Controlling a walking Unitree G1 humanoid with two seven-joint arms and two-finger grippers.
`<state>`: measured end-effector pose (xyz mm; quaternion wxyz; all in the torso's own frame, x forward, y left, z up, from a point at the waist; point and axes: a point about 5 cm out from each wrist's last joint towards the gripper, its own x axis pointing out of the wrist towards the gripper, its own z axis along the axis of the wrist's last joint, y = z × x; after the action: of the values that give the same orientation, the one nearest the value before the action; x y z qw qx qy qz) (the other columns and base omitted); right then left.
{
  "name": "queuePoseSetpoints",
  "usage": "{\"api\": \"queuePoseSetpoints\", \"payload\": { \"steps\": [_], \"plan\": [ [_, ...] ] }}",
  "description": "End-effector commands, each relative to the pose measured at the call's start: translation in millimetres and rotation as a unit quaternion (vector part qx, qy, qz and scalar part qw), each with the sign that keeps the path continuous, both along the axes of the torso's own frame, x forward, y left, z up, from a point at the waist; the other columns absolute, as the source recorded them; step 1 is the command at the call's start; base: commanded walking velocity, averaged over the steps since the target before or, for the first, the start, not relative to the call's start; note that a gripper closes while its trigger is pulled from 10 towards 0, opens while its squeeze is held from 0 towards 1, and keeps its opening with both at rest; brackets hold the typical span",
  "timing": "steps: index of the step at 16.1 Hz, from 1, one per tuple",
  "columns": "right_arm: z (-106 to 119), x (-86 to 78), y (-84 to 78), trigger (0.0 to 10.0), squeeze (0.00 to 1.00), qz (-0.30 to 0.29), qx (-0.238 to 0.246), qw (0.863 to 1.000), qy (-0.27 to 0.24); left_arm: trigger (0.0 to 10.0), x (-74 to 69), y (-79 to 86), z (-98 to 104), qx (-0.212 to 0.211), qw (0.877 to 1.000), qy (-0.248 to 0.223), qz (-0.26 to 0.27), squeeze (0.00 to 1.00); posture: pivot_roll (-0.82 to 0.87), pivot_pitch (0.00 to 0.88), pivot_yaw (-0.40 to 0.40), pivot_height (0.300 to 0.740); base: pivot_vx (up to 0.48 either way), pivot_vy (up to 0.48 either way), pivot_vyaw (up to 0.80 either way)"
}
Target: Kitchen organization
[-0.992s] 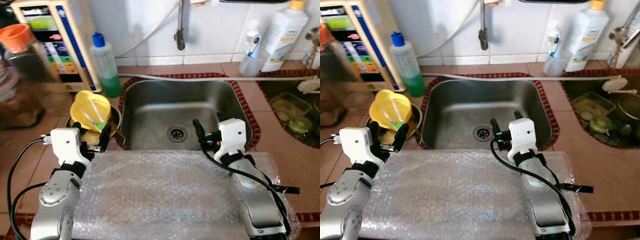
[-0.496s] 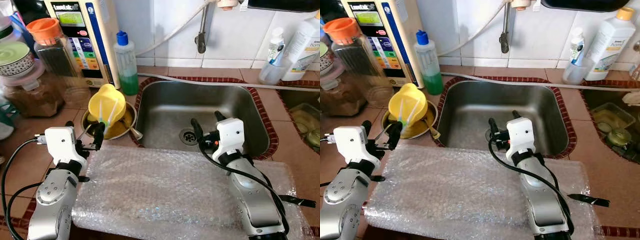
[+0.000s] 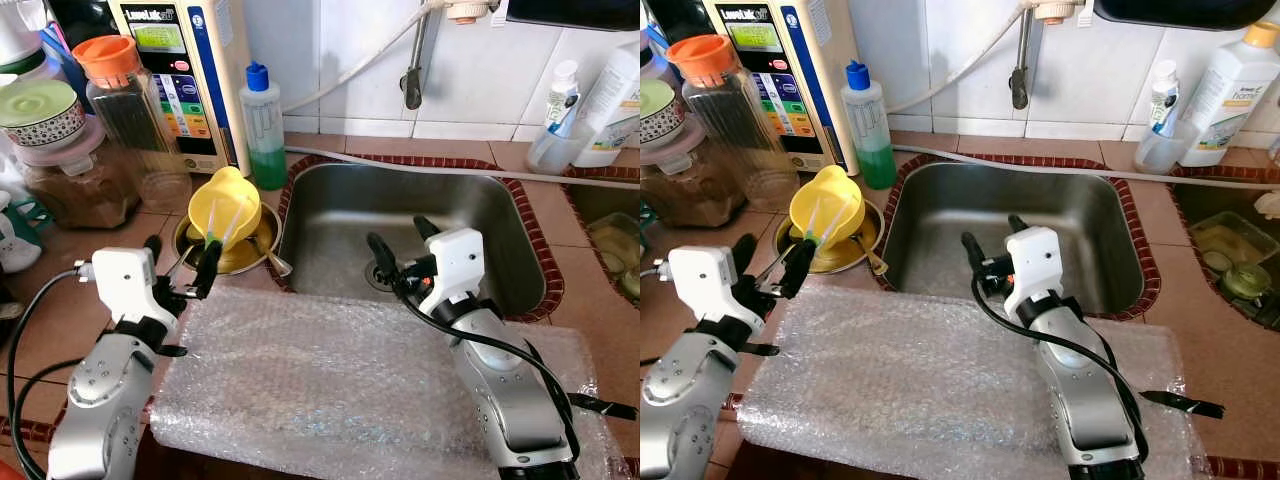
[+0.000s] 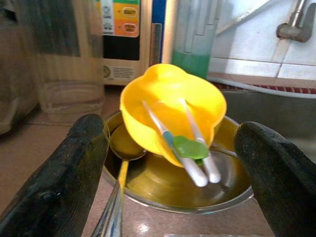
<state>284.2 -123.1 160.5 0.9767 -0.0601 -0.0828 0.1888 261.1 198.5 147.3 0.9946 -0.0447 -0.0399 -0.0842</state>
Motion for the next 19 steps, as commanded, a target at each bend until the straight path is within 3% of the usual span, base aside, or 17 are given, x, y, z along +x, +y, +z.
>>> {"api": "queuePoseSetpoints", "payload": {
  "steps": [1,12,14,19],
  "plan": [
    [3,-1.5,2.0,10.0,0.0,0.008,0.003,1.0,-0.001,10.0,-0.2,-3.5,4,0.006,1.0,0.001,-0.017,0.0,-0.13,0.096,0.066,0.74,0.0,0.0,0.0],
    [1,-1.6,1.8,10.0,0.0,-0.006,0.002,1.0,0.003,10.0,2.5,-6.5,14,0.01,1.0,-0.003,-0.011,0.0,-0.13,0.097,0.072,0.74,0.0,0.0,0.0],
    [4,-2.2,-0.7,10.0,0.0,-0.015,0.01,1.0,0.003,10.0,3.4,-12.9,17,0.016,0.999,-0.006,-0.036,0.0,-0.13,0.097,0.072,0.74,0.0,0.0,0.0],
    [4,-9.6,8.9,10.0,0.0,0.051,0.021,0.998,0.023,10.0,-1.1,-12.0,7,0.013,0.998,0.008,-0.068,0.0,-0.14,0.096,0.078,0.74,0.0,0.0,0.0]
  ]
}}
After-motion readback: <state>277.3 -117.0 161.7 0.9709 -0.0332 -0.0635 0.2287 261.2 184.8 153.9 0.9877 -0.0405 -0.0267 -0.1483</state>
